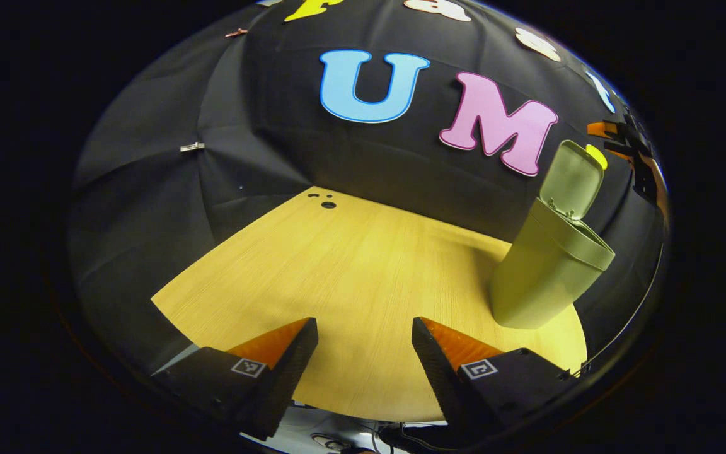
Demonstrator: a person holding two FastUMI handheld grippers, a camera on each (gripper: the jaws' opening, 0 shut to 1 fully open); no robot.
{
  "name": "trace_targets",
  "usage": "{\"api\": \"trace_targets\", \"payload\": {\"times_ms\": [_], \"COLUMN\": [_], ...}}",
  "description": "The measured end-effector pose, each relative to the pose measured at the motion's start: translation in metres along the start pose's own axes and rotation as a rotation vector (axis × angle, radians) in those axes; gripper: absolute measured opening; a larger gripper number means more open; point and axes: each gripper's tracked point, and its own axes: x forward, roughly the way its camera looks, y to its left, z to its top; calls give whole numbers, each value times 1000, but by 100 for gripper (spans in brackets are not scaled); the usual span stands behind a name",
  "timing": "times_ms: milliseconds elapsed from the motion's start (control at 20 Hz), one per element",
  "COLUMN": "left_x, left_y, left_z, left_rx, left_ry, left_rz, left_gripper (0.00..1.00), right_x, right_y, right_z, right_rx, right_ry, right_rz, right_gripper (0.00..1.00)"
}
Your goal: Press the lid of the desktop garbage bin to open it, pick up the crumpled paper on the desktop and throw it into the bin, then pick up the pop can on the desktop and drop it into the bin, and finally close the garbage bin lid.
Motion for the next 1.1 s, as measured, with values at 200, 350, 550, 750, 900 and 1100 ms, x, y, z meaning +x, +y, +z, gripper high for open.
{"api": "trace_targets", "payload": {"times_ms": [200, 350, 550, 750, 900, 1100], "left_x": [1, 8, 20, 36, 55, 63], "left_y": [12, 10, -4, -26, -59, -94], "left_z": [0, 2, 10, 23, 32, 33], "left_rx": [-37, -58, -55, -2, 23, 120], "left_ry": [-10, -14, -27, -44, -48, -48], "left_rz": [67, 103, 119, 120, 100, 40], "left_gripper": [96, 96, 96, 96, 96, 96], "right_x": [28, 49, 68, 68, 59, 32], "right_y": [-14, -17, -10, -1, 2, 4], "right_z": [0, -9, -35, -61, -62, -76], "right_rx": [28, 27, 48, 27, 47, 114], "right_ry": [21, 44, 110, 191, 200, 215], "right_rz": [-20, -10, 31, 82, 114, 127], "right_gripper": [98, 98, 98, 98, 96, 97]}}
